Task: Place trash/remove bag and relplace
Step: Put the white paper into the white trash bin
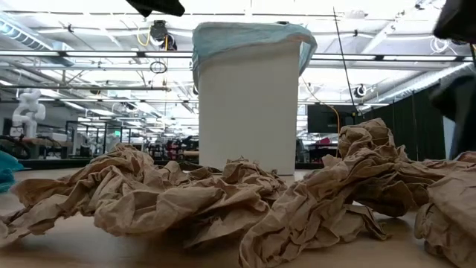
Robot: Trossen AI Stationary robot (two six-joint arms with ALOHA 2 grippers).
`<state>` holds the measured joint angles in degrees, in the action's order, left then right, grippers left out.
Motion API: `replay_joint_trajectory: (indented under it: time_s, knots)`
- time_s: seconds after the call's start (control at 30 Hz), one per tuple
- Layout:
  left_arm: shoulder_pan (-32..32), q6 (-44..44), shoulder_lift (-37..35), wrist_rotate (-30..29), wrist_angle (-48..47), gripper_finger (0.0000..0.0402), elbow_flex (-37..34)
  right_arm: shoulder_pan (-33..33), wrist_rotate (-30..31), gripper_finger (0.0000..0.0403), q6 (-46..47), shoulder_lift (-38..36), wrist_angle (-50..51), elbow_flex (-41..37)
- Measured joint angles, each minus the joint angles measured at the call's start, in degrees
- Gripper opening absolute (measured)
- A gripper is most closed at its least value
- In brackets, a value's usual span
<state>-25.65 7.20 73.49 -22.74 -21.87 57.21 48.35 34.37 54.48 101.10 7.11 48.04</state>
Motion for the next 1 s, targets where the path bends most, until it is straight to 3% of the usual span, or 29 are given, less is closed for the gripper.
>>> replay_joint_trajectory:
  time_s: [0.27, 1.0]
  knots:
    - [0.0, 0.1, 0.0, -0.3, 0.4, 0.0095, 0.0, 0.8, 7.8, 0.0073, -4.0, 0.9, 0.0, 2.4]
    - [-0.8, 3.0, 0.0, -0.3, 0.4, 0.0096, 0.0, 2.0, 2.8, 0.0073, -2.6, 1.0, -0.3, 3.1]
